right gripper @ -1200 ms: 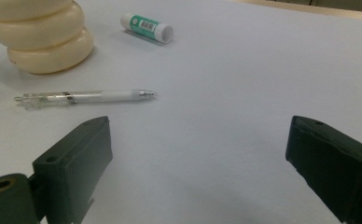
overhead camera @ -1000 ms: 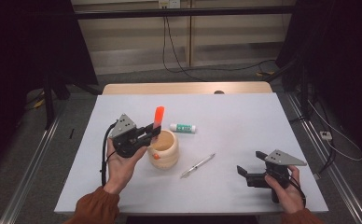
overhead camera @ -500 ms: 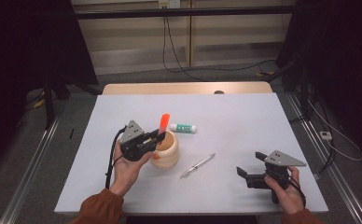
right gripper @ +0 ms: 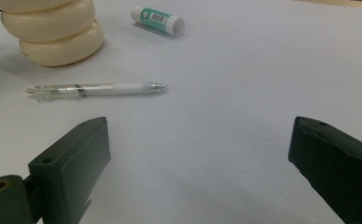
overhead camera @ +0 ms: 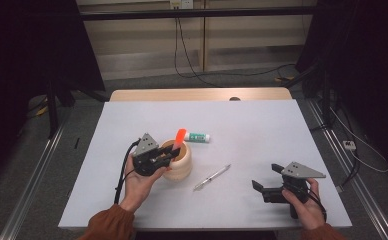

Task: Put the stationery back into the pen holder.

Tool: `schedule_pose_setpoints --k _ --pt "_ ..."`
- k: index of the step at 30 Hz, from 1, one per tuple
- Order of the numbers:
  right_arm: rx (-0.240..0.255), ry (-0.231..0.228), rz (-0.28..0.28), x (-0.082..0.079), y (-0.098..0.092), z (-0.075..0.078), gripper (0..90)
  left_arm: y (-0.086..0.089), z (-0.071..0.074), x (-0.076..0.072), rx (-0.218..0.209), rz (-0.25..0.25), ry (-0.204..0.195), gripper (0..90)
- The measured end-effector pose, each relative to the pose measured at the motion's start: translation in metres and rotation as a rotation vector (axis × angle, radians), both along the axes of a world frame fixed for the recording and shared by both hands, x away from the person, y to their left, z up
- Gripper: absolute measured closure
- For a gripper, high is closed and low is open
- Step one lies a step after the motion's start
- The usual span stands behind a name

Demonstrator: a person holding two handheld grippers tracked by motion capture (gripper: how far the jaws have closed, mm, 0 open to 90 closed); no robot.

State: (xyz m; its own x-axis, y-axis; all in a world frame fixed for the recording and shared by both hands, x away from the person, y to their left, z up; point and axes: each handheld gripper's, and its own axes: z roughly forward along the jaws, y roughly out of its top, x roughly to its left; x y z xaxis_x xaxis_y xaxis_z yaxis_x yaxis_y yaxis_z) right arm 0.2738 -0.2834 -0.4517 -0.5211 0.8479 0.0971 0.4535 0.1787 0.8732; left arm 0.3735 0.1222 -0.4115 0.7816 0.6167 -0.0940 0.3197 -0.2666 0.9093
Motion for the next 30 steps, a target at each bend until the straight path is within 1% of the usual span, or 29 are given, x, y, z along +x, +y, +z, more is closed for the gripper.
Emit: schedule_pose_setpoints --k 2,3,7,10,12,13,14,16,17,20,22,24,26,28,30 --pt "-0.004 0.0 0.004 0.0 0.001 0.0 5.7 -0.001 -0.001 0.0 0.004 -0.001 0.001 76.7" --pt "-0.004 0.0 0.004 0.0 0.001 0.0 5.7 -0.001 -0.001 0.0 0.014 0.01 -0.002 76.3" --pt "-0.004 0.001 0.006 0.0 0.001 0.0 5.7 0.001 0.0 0.0 0.013 0.007 -0.001 75.4" --pt "-0.003 0.003 0.007 0.0 0.001 0.0 5.7 0.001 0.001 -0.001 0.015 -0.001 -0.009 68.3" --pt "-0.003 0.002 0.007 0.0 0.001 0.0 5.7 0.001 0.002 -0.001 0.012 -0.013 -0.016 66.8" --pt "-0.003 0.002 0.007 0.0 0.001 0.0 5.7 0.001 0.003 -0.002 0.004 -0.019 -0.018 64.4" --pt "-0.005 0.003 0.007 0.0 0.001 0.0 5.7 0.001 0.004 -0.003 0.0 -0.014 -0.025 60.8" --pt "-0.003 0.004 0.004 0.001 0.001 0.0 6.1 0.002 0.006 -0.004 -0.016 -0.021 -0.049 51.8" --pt "-0.002 0.005 0.003 0.001 0.001 -0.001 6.1 0.002 0.008 -0.004 -0.016 -0.019 -0.055 48.5" --pt "-0.011 0.007 0.004 0.001 0.001 -0.001 6.2 0.004 0.013 -0.004 -0.026 0.012 -0.054 37.2" --pt "-0.014 0.012 0.008 0.002 0.001 -0.001 6.5 0.007 0.016 -0.005 -0.02 0.03 -0.055 31.1" --pt "-0.021 0.009 0.016 0.002 0.001 -0.001 6.5 0.009 0.019 -0.008 -0.008 0.048 -0.067 24.4" --pt "-0.025 0.01 0.018 0.003 0.001 -0.001 6.5 0.013 0.021 -0.012 0.006 0.059 -0.069 20.4" --pt "-0.031 0.011 0.022 0.003 0.001 -0.001 6.6 0.018 0.022 -0.017 0.017 0.085 -0.078 14.8" --pt "-0.031 0.015 0.021 0.004 0.002 -0.001 6.6 0.024 0.021 -0.023 0.013 0.1 -0.073 11.9"
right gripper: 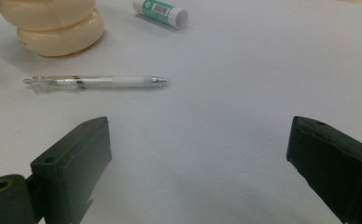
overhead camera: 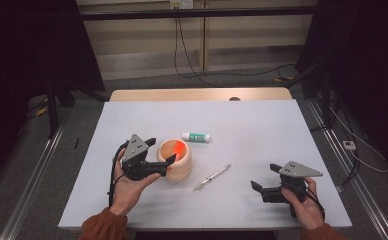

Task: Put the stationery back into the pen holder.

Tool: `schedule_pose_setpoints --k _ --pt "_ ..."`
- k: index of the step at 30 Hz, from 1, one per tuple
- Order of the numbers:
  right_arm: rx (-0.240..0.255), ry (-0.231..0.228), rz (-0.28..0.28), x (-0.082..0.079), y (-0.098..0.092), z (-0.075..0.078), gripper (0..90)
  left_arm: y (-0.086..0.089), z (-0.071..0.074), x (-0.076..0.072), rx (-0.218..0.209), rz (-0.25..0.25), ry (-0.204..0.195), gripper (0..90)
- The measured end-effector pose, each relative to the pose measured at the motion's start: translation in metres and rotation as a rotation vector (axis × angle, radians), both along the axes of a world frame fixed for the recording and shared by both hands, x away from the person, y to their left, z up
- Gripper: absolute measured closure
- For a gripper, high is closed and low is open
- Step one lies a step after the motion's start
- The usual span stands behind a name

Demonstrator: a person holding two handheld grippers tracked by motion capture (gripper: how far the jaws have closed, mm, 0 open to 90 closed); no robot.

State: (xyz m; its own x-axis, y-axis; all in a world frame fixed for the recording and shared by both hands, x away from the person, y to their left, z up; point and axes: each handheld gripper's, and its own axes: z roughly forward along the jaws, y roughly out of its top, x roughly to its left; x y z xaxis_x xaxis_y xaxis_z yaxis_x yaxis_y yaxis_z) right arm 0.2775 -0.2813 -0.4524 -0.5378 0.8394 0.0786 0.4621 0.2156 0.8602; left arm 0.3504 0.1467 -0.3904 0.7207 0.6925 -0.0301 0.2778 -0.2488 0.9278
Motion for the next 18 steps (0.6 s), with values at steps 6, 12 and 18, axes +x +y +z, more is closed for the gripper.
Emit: schedule_pose_setpoints --k 6,12,18 --pt "-0.007 0.005 0.022 0.001 0.005 0.0 6.3 0.015 -0.006 -0.015 0.02 -0.004 0.026 7.3" --pt "-0.015 0.01 0.051 0.002 0.012 -0.001 6.9 0.026 -0.017 -0.031 0.055 -0.009 0.036 5.5" --pt "-0.024 0.01 0.057 0.003 0.018 -0.001 9.0 0.032 -0.026 -0.045 0.067 -0.016 0.064 4.8"
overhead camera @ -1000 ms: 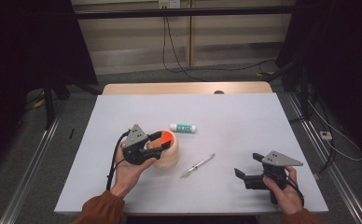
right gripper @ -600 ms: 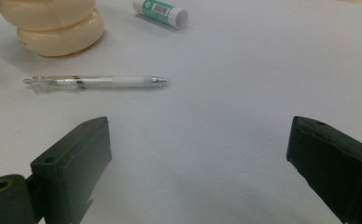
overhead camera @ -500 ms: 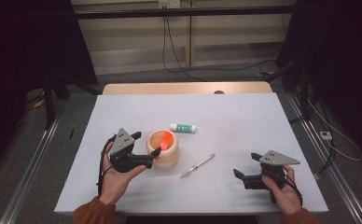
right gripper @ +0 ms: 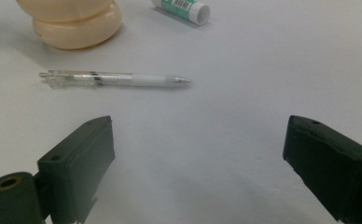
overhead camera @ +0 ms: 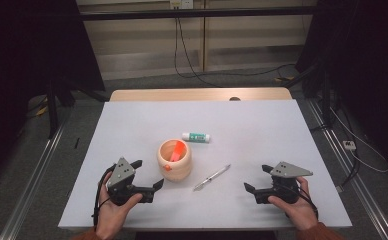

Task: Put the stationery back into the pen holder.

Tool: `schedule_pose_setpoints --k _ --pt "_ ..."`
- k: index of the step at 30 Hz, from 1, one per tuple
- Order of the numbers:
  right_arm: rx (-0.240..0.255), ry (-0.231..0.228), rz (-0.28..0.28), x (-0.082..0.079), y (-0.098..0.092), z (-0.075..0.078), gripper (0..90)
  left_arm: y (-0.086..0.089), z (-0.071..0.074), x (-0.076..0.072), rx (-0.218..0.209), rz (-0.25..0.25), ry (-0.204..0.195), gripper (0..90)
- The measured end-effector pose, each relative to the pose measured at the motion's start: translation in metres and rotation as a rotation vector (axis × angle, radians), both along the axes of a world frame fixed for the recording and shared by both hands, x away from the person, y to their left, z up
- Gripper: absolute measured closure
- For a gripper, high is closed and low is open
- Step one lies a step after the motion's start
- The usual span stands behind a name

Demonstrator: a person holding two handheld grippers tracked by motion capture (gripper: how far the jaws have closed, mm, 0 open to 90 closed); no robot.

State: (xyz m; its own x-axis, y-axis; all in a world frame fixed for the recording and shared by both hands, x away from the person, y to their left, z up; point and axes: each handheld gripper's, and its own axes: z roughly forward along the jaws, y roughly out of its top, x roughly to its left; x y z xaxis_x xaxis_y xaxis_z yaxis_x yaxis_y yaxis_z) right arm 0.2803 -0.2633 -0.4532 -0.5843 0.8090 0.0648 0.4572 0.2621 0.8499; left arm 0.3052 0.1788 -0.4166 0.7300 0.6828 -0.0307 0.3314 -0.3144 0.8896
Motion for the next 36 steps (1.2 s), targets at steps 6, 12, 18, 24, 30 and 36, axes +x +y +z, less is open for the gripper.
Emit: schedule_pose_setpoints --k 6,12,18,24,30,36 --pt "0.001 0.01 0.041 0.001 0.006 0.0 8.7 -0.002 -0.016 -0.007 0.018 -0.033 0.032 4.8" --pt "-0.027 0.005 0.083 0.002 0.016 0.003 14.5 0.001 -0.016 -0.002 0.01 -0.008 0.026 5.4" --pt "-0.034 0.035 0.14 0.012 0.029 0.008 28.9 0.001 -0.017 -0.001 0.013 -0.014 0.033 5.4" --pt "-0.027 0.078 0.189 0.017 0.037 0.01 51.1 0.001 -0.018 -0.001 0.013 -0.015 0.039 5.4" --pt "-0.039 0.095 0.203 0.024 0.039 0.012 71.4 0.001 -0.018 -0.001 0.017 -0.017 0.036 5.4" --pt "-0.053 0.111 0.277 0.029 0.053 0.012 90.0 0.001 -0.018 -0.001 0.012 -0.015 0.04 5.4"
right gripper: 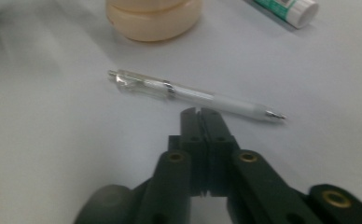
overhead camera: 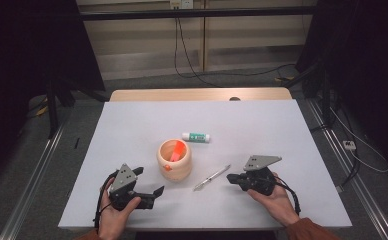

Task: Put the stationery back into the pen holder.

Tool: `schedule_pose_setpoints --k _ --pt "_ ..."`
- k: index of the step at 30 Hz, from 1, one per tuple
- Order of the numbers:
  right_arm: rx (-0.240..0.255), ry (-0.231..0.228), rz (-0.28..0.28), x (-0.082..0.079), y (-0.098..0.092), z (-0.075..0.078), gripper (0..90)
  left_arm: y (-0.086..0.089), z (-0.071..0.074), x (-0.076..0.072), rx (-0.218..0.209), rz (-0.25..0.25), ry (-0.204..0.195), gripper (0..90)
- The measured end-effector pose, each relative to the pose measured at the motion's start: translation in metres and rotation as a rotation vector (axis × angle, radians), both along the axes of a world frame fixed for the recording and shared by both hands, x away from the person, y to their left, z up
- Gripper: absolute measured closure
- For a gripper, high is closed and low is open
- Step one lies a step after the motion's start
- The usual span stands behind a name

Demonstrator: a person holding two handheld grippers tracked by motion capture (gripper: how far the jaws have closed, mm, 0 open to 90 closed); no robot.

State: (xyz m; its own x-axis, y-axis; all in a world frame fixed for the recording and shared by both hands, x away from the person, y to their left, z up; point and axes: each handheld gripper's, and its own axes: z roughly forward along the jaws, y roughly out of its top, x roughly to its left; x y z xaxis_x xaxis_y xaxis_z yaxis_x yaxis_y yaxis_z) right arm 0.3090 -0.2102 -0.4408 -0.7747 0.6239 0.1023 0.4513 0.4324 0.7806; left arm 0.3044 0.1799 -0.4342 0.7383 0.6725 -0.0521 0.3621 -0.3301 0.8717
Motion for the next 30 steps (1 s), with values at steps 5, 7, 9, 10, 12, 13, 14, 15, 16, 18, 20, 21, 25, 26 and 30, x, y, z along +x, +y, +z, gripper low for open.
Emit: schedule_pose_setpoints --k 5,7,9,10,12,13,14,15,16,18,20,21,25,26,30 --pt "0.004 0.026 0.081 0.005 0.02 0.002 90.0 0.0 0.0 0.0 -0.003 0.001 0.001 5.4" --pt "-0.01 0.033 0.111 0.009 0.031 0.002 90.0 0.001 0.0 0.0 0.003 0.001 -0.003 5.5" --pt "-0.019 0.043 0.14 0.013 0.04 0.003 90.0 0.001 0.0 -0.001 -0.003 0.003 -0.001 5.4" --pt "-0.015 0.047 0.149 0.014 0.044 0.003 90.0 0.001 0.0 -0.001 -0.005 0.003 -0.004 5.4" --pt "-0.018 0.053 0.176 0.015 0.052 0.002 90.0 0.002 0.0 0.0 -0.004 0.005 0.001 5.4" --pt "-0.02 0.056 0.185 0.015 0.055 0.001 90.0 0.002 0.0 0.0 -0.004 0.005 0.002 5.4" --pt "-0.023 0.059 0.197 0.014 0.059 0.0 90.0 0.002 0.0 0.0 -0.002 0.004 0.0 5.4" --pt "-0.025 0.061 0.206 0.014 0.062 -0.002 90.0 0.001 0.0 0.0 -0.003 0.003 0.0 5.5" --pt "-0.026 0.061 0.211 0.013 0.065 -0.003 90.0 0.001 0.0 0.0 -0.006 0.001 -0.002 5.5" --pt "-0.022 0.065 0.216 0.013 0.07 -0.004 90.0 0.0 0.001 -0.001 -0.004 -0.002 0.002 5.5" --pt "-0.039 0.07 0.225 0.012 0.075 -0.006 90.0 0.0 0.001 -0.001 -0.004 -0.004 0.001 5.5" --pt "-0.04 0.074 0.228 0.012 0.077 -0.008 90.0 0.001 0.001 -0.001 0.0 -0.004 -0.001 5.5" --pt "-0.065 0.087 0.235 0.013 0.083 -0.015 90.0 0.001 0.0 -0.001 -0.005 -0.004 0.002 5.6" --pt "-0.064 0.088 0.234 0.013 0.084 -0.016 90.0 0.001 0.001 -0.001 -0.003 -0.001 0.0 5.6" --pt "-0.064 0.08 0.23 0.015 0.089 -0.018 90.0 0.001 0.003 -0.001 -0.011 0.003 -0.009 5.9"
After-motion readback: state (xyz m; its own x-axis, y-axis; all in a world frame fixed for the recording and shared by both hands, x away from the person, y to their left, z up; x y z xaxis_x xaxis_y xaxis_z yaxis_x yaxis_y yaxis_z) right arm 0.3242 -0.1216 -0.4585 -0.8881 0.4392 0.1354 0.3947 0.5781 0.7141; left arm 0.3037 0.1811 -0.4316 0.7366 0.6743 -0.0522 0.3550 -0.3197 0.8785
